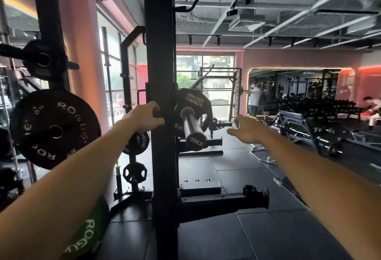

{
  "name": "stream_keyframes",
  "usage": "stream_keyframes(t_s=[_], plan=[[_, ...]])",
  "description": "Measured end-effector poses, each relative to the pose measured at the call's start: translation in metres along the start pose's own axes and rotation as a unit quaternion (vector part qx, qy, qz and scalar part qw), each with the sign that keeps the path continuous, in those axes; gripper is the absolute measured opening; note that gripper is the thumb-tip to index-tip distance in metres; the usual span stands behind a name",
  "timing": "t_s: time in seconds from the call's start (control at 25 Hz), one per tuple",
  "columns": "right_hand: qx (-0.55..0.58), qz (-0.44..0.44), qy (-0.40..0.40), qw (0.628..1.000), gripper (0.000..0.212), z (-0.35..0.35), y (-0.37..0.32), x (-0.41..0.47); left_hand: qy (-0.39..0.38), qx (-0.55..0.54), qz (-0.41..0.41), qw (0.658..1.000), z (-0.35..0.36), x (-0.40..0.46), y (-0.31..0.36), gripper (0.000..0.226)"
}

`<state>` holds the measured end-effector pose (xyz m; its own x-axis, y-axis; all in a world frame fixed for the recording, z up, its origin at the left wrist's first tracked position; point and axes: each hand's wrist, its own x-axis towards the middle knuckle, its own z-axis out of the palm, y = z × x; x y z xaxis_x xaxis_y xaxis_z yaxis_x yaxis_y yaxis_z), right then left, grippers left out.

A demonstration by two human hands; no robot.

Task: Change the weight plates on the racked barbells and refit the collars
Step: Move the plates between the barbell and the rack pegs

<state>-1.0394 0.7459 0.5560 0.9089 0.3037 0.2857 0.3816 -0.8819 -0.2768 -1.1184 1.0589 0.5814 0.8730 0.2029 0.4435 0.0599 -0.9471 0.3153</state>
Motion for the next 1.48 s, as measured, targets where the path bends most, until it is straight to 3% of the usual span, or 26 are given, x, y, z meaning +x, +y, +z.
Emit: stream_keyframes(t_s=[0.2,0.56,0.8,0.96,1.08,1.24,1.48], plan=[[0.032,0.007,0.009,0.999,0.056,0.032,0.002,0.105,0.007,0.013,0.01,1.0,0.036,0.092,-0.023,0.052],[0.178,0.051,0.047,0.982,0.064,0.104,-0.003,0.242,0.025,-0.051,0.031,0.998,0.099,0.213,-0.033,0.08],[0.258,0.059,0.075,0.961,0.037,0.123,-0.003,0.284,0.085,-0.017,-0.006,0.996,0.114,0.245,-0.024,0.049],[0.3,0.058,0.067,0.95,0.031,0.118,-0.005,0.282,0.09,0.015,-0.043,0.995,0.112,0.239,-0.022,0.039],[0.288,0.038,0.108,0.951,0.042,0.109,-0.011,0.26,0.111,0.024,-0.045,0.992,0.105,0.219,-0.023,0.035],[0.225,0.052,0.15,0.961,0.018,0.089,-0.018,0.217,0.124,0.023,-0.029,0.992,0.088,0.177,-0.019,0.027],[0.191,0.053,0.151,0.968,0.012,0.054,-0.027,0.114,0.145,-0.004,-0.03,0.989,0.055,0.086,0.007,0.027]])
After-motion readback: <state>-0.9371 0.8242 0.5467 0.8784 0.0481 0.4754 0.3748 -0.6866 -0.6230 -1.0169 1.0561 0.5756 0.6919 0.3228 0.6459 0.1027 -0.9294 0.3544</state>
